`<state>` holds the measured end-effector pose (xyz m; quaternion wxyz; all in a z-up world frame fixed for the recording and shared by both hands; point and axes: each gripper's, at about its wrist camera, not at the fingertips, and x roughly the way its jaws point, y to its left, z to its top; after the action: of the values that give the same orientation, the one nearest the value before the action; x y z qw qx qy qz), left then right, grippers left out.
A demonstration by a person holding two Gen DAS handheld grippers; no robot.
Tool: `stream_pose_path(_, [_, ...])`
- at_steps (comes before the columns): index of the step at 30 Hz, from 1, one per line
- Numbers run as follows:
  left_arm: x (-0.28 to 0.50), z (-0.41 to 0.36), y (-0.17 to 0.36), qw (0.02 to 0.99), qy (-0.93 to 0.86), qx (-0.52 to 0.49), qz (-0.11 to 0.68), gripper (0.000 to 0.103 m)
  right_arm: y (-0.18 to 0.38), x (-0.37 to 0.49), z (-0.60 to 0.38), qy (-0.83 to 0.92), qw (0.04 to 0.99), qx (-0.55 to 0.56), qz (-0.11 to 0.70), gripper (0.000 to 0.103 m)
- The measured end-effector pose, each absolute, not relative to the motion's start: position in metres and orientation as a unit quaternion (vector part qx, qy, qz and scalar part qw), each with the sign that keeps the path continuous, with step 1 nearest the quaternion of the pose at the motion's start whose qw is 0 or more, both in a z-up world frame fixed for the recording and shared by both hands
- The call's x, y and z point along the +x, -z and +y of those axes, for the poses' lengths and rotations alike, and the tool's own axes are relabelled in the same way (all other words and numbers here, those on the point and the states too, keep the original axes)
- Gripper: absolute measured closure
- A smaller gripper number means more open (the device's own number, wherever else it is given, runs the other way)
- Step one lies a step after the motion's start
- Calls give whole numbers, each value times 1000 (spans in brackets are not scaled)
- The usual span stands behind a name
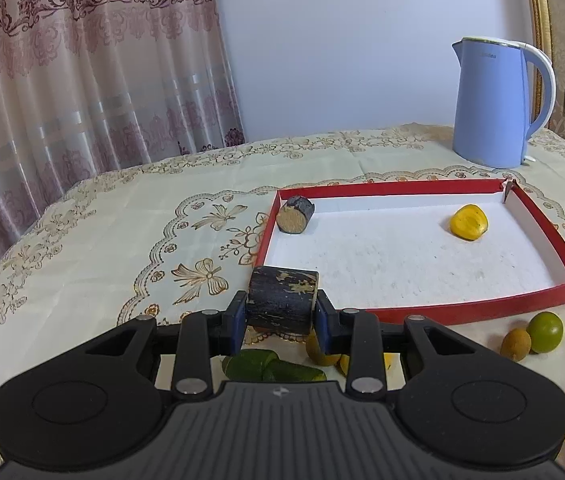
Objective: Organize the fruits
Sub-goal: 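Lift the second log with the left gripper toward the tray, then hold the log above the tray rim while the right gripper moves to the green tomato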
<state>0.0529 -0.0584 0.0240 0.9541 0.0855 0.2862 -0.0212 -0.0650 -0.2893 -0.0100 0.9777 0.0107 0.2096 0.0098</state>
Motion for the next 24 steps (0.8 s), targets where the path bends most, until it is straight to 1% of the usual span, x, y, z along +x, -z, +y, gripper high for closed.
stream_pose_path(4, [55, -59, -24, 954, 21, 84, 288, 70, 10, -63, -291, -7, 978, 12, 209, 0])
stream_pose_path(6, [54, -59, -23, 954, 21, 85, 288, 70, 10, -62, -292, -16, 977, 15, 211, 2])
stream_pose_path(8, [54, -60, -23, 954, 22, 86, 288, 70, 9, -60, -291, -22, 976, 15, 214, 11])
stream_pose_path(10, [53, -60, -23, 953, 23, 86, 288, 70, 9, -56, -289, -25, 975, 11, 218, 12])
stream_pose_path(11, [53, -60, -23, 954, 24, 86, 287, 70, 10, -54, -289, -25, 975, 8, 220, 16])
stream_pose_path(14, [52, -61, -24, 954, 25, 87, 285, 70, 12, -46, -287, -26, 973, 1, 228, 21])
stream_pose_path(17, [52, -61, -24, 955, 24, 86, 284, 70, 12, -41, -286, -32, 971, 5, 237, 31])
stream_pose_path(18, [52, -61, -24, 955, 24, 86, 284, 70, 12, -41, -285, -42, 970, 8, 238, 33])
stream_pose_path(20, [53, -60, -24, 954, 23, 85, 285, 70, 11, -42, -279, -66, 968, 7, 240, 39])
stream_pose_path(22, [54, -60, -23, 954, 23, 83, 287, 70, 11, -41, -269, -88, 966, 0, 242, 42])
stream_pose_path(23, [54, -60, -23, 954, 23, 82, 287, 70, 11, -41, -264, -100, 965, -4, 243, 46])
stream_pose_path(24, [53, -60, -23, 954, 24, 83, 287, 70, 10, -39, -259, -111, 963, -9, 246, 47])
